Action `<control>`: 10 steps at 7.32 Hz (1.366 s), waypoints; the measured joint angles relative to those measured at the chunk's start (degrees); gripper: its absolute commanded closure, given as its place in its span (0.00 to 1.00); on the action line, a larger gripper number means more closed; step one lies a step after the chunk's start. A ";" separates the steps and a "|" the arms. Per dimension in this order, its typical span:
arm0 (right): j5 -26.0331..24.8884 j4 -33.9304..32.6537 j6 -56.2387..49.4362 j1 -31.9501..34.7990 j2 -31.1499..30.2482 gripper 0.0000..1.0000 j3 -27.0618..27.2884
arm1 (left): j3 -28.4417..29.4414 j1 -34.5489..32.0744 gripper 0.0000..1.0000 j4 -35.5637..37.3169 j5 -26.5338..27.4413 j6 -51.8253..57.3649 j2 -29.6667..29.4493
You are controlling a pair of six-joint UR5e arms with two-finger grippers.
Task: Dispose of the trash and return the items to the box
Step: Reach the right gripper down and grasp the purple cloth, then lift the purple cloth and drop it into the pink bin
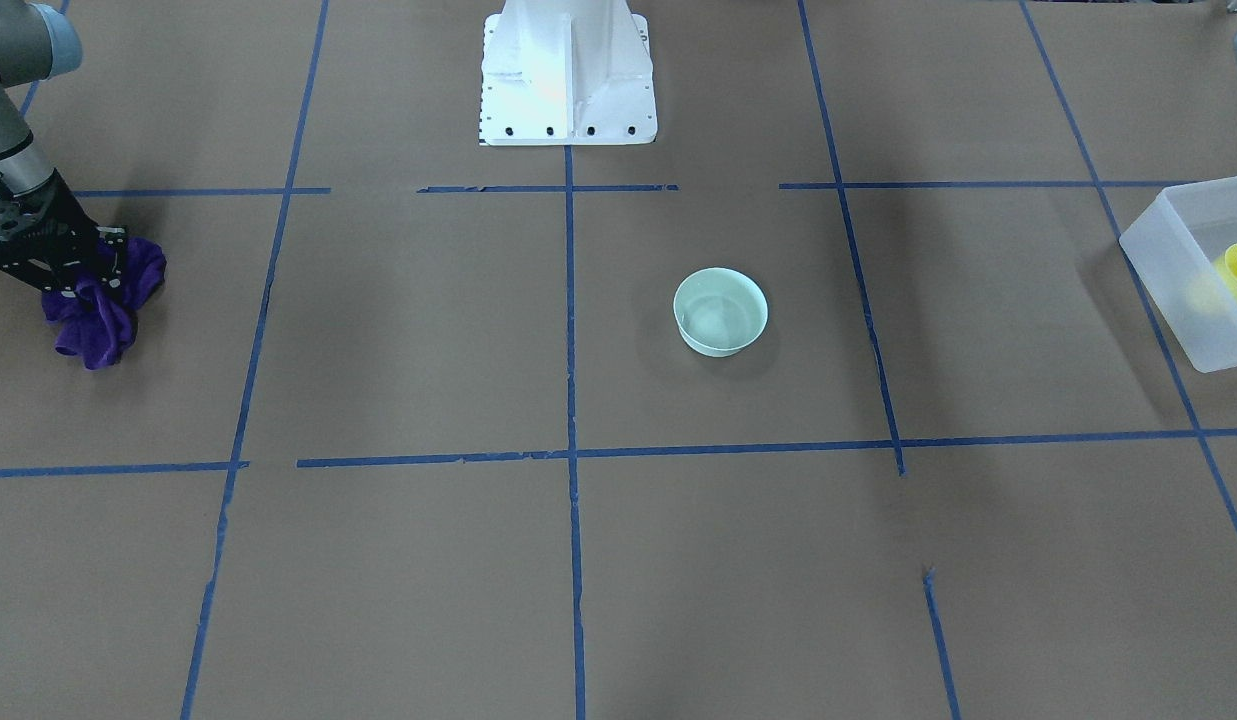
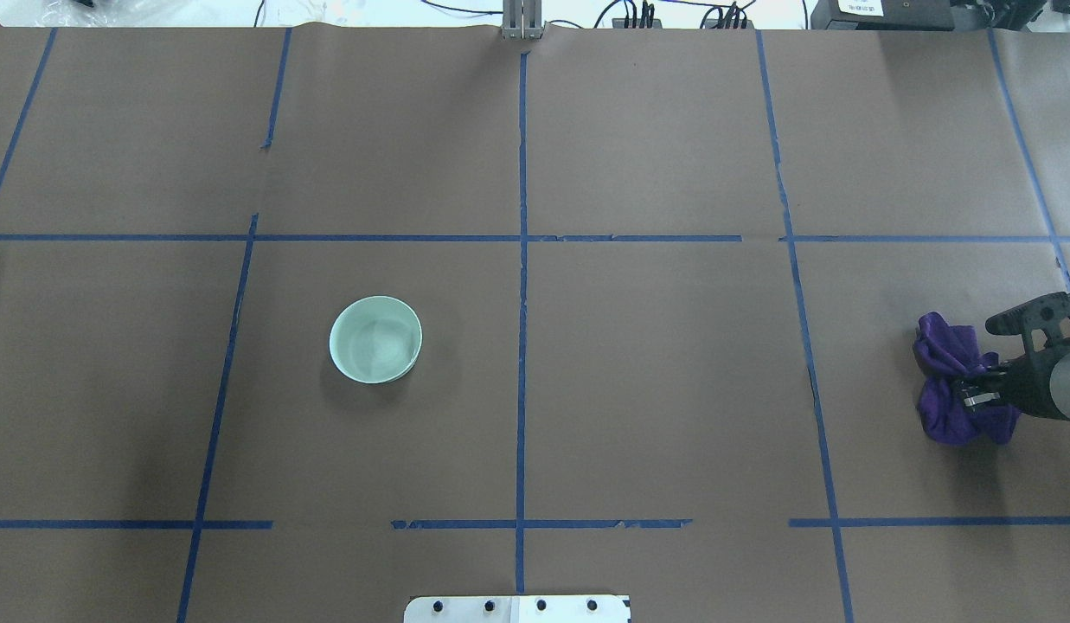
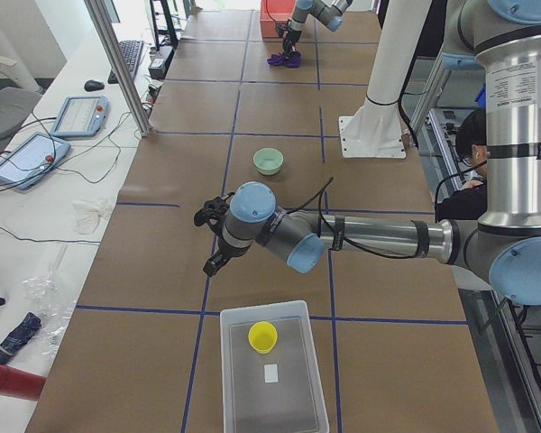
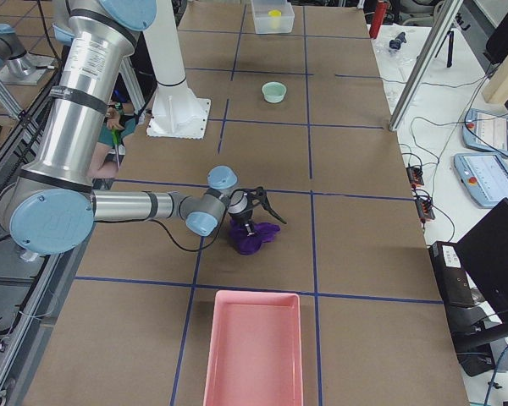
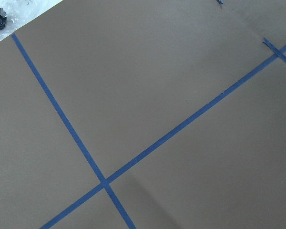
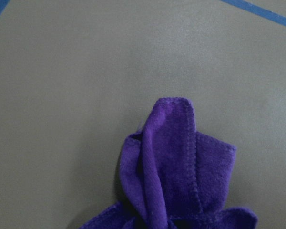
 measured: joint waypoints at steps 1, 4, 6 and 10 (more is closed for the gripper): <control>2.10 -1.80 -0.82 1.70 -0.04 1.00 1.81 | 0.00 0.00 0.00 0.00 -0.02 0.00 0.00; 14.85 -12.77 -10.09 14.63 -0.09 1.00 9.45 | -0.05 0.00 0.00 0.00 -0.09 -0.02 -0.01; 27.16 -26.45 -30.58 32.43 0.58 1.00 12.28 | -0.08 0.00 0.00 0.00 -0.09 -0.08 -0.01; 29.53 -57.12 -79.85 59.01 6.49 1.00 9.76 | -0.07 0.00 0.00 -0.05 -0.09 -0.17 -0.01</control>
